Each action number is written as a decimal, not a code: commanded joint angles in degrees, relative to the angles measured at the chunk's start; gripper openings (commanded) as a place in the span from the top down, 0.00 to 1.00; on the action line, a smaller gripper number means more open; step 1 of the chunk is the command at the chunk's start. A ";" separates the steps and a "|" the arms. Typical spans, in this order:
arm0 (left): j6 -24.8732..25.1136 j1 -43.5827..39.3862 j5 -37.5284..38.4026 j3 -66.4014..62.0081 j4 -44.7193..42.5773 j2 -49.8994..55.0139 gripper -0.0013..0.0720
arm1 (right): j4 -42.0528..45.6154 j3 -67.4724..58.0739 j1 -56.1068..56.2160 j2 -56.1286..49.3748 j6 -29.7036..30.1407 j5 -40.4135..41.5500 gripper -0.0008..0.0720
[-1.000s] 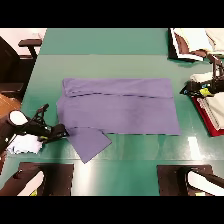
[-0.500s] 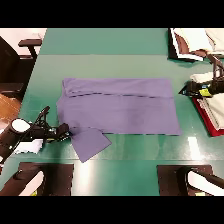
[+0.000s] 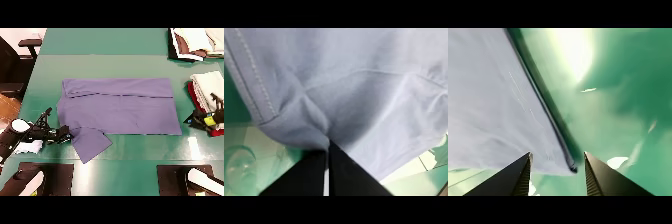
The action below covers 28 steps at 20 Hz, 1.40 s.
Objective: Fold the shirts.
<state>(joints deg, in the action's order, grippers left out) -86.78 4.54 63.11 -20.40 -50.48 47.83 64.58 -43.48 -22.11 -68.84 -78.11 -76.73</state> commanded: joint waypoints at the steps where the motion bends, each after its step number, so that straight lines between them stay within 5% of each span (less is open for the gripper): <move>1: 0.22 0.02 0.24 -1.22 -0.02 -0.04 0.94 | -3.41 7.78 -1.68 0.02 1.27 2.84 0.45; 5: 0.22 0.02 0.76 -3.30 -0.52 -0.04 0.94 | -3.54 8.90 2.62 0.04 1.25 4.22 0.47; 6: 0.24 0.02 1.57 -3.76 -1.20 -0.04 0.94 | -3.48 8.90 3.43 0.04 1.27 4.00 0.57; 8: 0.22 0.02 5.42 -5.79 -5.07 -0.07 0.95 | -2.99 8.28 4.63 0.04 1.29 2.25 0.92; 9: 0.20 0.02 7.72 -7.10 -7.45 -0.07 0.95 | -2.12 7.30 4.72 0.04 1.29 0.83 0.96; 14: -2.21 0.02 16.02 -9.66 -13.64 -8.59 0.95 | 5.86 1.25 4.76 5.92 1.25 -7.19 0.96; 19: -6.40 0.02 35.85 -10.38 -10.91 -18.38 0.95 | 14.71 1.03 4.76 19.74 -0.44 -16.24 0.96; 23: -5.40 0.02 27.74 -14.78 -14.38 -17.25 0.95 | 14.32 0.92 5.66 21.24 -0.55 -13.18 0.97; 28: 1.90 0.02 17.18 -23.08 -14.62 -0.94 0.95 | 12.92 -7.91 15.50 8.94 -0.94 -6.36 0.96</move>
<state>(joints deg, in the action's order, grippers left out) -88.82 4.49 86.65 -39.24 -64.27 39.44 78.04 -46.74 -11.25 -54.63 -78.54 -87.46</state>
